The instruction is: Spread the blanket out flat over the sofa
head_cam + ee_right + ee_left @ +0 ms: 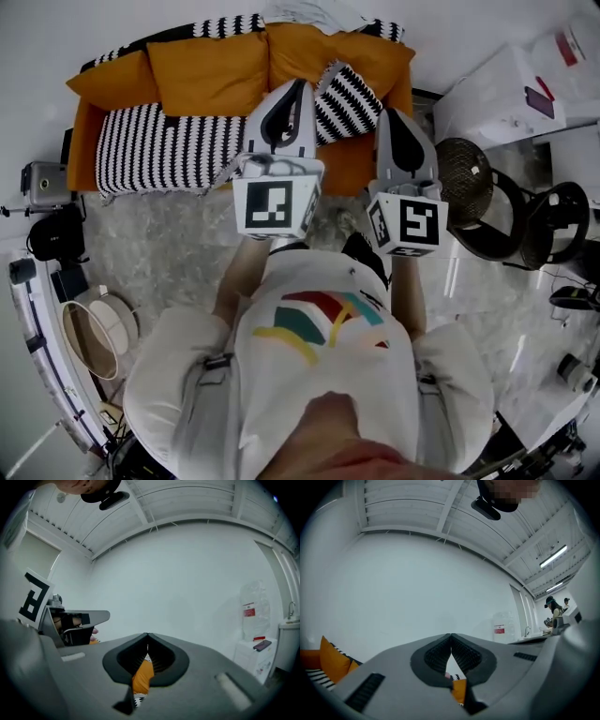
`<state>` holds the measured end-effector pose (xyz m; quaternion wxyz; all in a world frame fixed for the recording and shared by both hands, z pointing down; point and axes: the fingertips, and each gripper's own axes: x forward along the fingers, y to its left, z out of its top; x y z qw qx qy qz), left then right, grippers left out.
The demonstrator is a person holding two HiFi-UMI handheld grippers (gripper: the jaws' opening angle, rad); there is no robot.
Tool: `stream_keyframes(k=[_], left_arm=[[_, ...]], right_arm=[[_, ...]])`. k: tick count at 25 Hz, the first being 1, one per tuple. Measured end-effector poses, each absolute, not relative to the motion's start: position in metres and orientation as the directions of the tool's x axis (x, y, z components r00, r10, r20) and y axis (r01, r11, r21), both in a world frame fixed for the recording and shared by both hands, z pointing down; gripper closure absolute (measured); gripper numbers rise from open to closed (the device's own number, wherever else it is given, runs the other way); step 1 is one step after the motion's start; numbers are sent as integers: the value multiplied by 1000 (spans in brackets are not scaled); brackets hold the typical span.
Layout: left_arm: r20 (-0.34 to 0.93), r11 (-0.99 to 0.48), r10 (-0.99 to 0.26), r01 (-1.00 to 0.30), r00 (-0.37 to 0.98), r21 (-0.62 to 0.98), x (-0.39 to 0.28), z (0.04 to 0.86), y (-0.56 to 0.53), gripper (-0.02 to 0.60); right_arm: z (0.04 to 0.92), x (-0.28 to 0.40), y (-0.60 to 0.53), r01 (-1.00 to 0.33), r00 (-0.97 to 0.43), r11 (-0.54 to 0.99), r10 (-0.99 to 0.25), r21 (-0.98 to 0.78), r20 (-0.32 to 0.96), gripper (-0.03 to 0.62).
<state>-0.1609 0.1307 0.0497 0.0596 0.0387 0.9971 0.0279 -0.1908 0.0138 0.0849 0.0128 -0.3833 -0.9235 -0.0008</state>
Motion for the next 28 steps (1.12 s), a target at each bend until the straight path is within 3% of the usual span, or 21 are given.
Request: stream_keyframes(k=[13, 21, 28], left_arm=[[-57, 983, 156, 150, -986, 111, -233, 122, 145, 566], [-6, 949, 264, 259, -964, 177, -267, 255, 172, 566], [27, 936, 290, 289, -957, 202, -263, 340, 178, 566]], right_arm=[[118, -264, 36, 763, -646, 645, 763, 42, 22, 592], [232, -291, 68, 833, -553, 551, 825, 53, 120, 592], [324, -300, 84, 863, -491, 503, 858, -54, 148, 592]])
